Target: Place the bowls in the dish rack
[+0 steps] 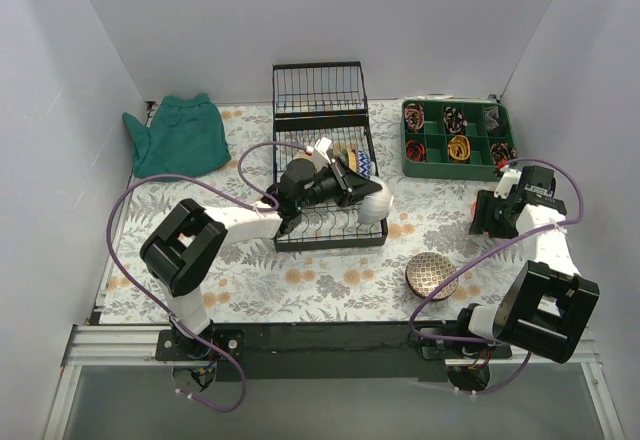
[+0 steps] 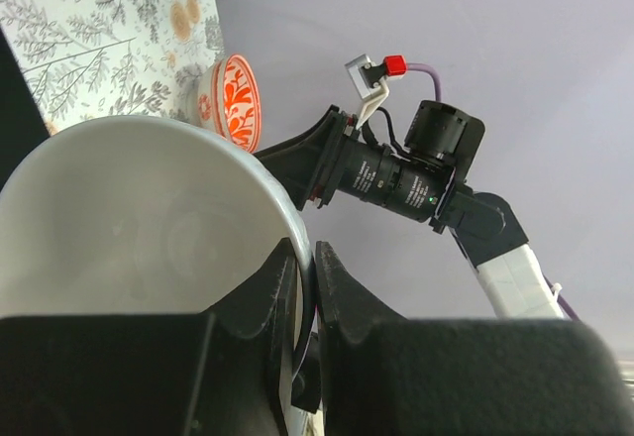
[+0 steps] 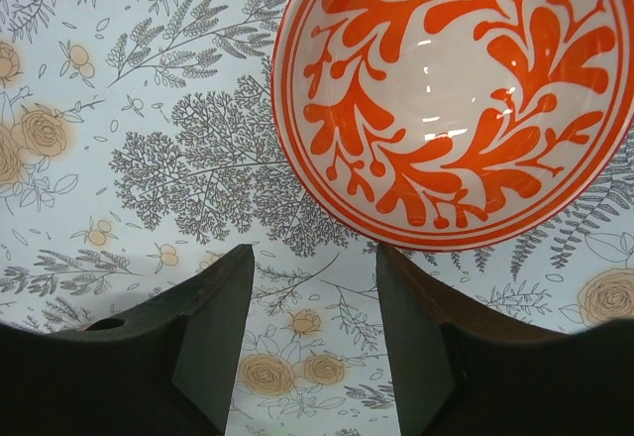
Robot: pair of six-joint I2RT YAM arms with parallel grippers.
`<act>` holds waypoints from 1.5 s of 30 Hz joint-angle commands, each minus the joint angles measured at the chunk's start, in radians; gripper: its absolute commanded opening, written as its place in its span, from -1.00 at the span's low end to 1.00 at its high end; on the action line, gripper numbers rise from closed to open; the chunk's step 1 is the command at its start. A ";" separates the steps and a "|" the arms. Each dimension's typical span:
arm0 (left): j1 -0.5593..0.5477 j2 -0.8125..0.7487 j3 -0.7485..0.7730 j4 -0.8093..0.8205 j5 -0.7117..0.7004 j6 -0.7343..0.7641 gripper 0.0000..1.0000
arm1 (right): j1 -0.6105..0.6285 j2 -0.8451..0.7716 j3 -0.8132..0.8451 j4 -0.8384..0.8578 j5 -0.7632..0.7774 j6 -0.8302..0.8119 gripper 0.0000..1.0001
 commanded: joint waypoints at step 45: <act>0.078 -0.019 -0.157 -0.173 -0.084 -0.492 -0.53 | -0.005 0.009 -0.062 0.062 -0.012 0.001 0.22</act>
